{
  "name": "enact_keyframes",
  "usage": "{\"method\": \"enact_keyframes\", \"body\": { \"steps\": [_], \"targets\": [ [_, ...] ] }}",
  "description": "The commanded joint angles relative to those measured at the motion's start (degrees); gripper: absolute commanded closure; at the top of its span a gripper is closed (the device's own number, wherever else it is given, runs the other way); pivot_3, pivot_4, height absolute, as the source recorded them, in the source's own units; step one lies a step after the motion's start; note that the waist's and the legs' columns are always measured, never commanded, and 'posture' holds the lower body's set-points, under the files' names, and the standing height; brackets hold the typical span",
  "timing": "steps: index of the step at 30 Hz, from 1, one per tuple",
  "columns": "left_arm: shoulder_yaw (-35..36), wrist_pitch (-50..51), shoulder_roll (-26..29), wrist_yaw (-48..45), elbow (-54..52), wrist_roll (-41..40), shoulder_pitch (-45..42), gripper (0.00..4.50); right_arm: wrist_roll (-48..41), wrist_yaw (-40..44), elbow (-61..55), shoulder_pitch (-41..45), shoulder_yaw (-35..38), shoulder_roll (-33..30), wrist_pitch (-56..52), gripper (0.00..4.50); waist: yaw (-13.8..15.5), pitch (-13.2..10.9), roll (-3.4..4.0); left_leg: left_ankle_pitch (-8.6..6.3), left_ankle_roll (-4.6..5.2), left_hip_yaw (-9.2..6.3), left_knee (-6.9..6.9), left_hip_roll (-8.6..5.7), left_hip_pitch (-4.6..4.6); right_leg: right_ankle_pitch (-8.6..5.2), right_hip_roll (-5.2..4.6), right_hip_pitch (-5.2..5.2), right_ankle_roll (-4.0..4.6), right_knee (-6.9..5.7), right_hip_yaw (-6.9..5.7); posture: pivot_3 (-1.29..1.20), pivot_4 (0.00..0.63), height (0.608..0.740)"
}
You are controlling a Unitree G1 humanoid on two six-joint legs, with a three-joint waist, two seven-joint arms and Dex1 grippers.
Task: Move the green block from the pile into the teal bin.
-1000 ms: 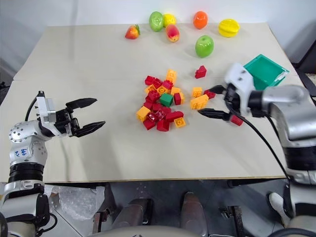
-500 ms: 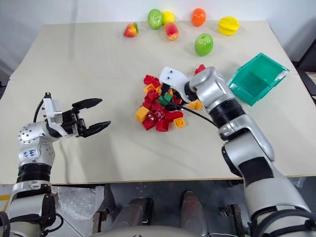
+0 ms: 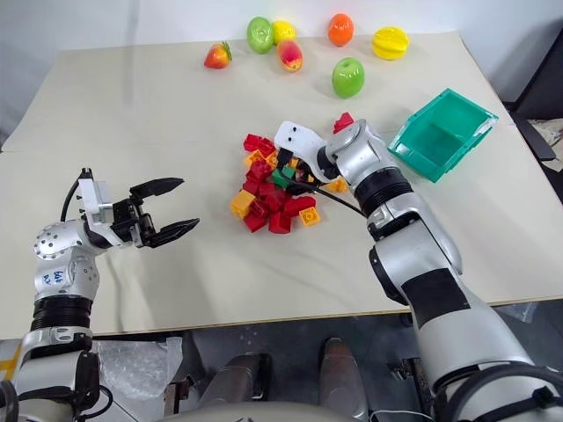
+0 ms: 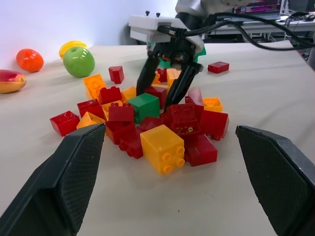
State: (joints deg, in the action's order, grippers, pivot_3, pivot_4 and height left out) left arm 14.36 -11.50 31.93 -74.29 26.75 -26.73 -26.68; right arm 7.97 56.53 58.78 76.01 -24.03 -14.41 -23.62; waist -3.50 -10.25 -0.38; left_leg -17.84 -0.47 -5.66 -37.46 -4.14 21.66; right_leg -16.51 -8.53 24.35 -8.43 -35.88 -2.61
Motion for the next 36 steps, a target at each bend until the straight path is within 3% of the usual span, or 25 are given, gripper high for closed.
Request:
{"method": "enact_keyframes", "body": {
  "steps": [1, 3, 4, 11, 17, 24, 31, 36],
  "targets": [
    [-0.1, -0.7, -0.3, 0.5, -2.0, -0.6, -0.3, 0.0, -0.8, 0.0, -0.3, 1.5, 3.0, 0.9, 0.6, 2.26, 0.0, 0.0, 0.0, 0.0, 0.0, 0.0, 0.0, 0.01, 0.0, 0.0, 0.0, 0.0, 0.0, 0.0, 0.0, 0.0, 0.15, 0.74],
    [-0.4, -0.7, -0.7, 0.7, -2.0, -0.5, -0.6, 0.0, -1.1, -0.9, -0.2, 1.6, 4.4, 1.2, 0.4, 2.96, 0.0, 0.0, 0.0, 0.0, 0.0, 0.0, -0.01, 0.01, 0.0, 0.0, 0.0, 0.0, 0.0, 0.0, 0.01, 0.0, 0.15, 0.74],
    [-0.5, -0.7, -0.8, 0.8, -2.1, -0.4, -0.7, 0.0, -1.2, -1.3, -0.3, 1.7, 5.0, 1.3, 0.3, 3.04, 0.1, 0.0, 0.0, 0.0, 0.0, 0.0, -0.01, 0.01, 0.0, 0.0, 0.0, 0.0, 0.0, -0.01, 0.01, 0.0, 0.15, 0.74],
    [-1.8, -0.7, -1.8, 1.8, -2.0, -0.1, -1.7, 0.0, -2.0, 0.8, -7.8, 0.1, 8.3, -2.0, -3.3, 3.04, 0.2, 0.0, 0.0, 0.0, 0.0, 0.0, -0.05, 0.0, 0.03, 0.0, -0.01, 0.02, 0.0, -0.03, 0.02, 0.0, 0.15, 0.74],
    [-3.8, -0.2, -4.0, 2.2, -1.4, 0.2, -3.7, 0.0, -3.4, 2.8, -21.2, -4.8, 10.5, -8.6, -8.5, 3.04, 0.5, 0.0, 0.0, 0.0, 0.01, 0.0, -0.15, -0.03, 0.12, 0.0, -0.03, 0.05, 0.0, -0.02, 0.02, 0.0, 0.15, 0.74],
    [-5.2, -1.0, -6.1, 1.8, 2.0, 0.9, -6.6, 0.0, -1.0, 2.8, -27.7, -15.0, 6.8, -12.3, -7.7, 3.04, 0.4, 0.0, 0.01, -0.01, 0.01, -0.02, -0.51, -0.11, 0.43, 0.02, -0.01, 0.19, -0.02, -0.11, -0.03, 0.0, 0.15, 0.74],
    [-5.3, -1.4, -6.4, 1.5, 2.9, 1.0, -7.1, 0.0, -0.9, 2.9, -31.8, -17.0, 5.4, -11.6, -9.8, 0.77, 0.6, 0.1, -0.02, -0.01, 0.01, 0.0, -0.68, -0.12, 0.42, 0.09, 0.02, 0.17, -0.01, -0.18, 0.0, 0.0, 0.15, 0.74],
    [-5.1, -1.5, -6.3, 1.7, 2.9, 1.0, -7.0, 0.0, -0.6, 2.5, -27.0, -13.6, 4.4, -9.5, -9.0, 0.77, 0.6, 0.1, -0.01, -0.01, 0.01, -0.01, -0.69, -0.12, 0.44, 0.11, 0.01, 0.17, -0.02, -0.18, 0.01, 0.0, 0.15, 0.74]
  ]
}}
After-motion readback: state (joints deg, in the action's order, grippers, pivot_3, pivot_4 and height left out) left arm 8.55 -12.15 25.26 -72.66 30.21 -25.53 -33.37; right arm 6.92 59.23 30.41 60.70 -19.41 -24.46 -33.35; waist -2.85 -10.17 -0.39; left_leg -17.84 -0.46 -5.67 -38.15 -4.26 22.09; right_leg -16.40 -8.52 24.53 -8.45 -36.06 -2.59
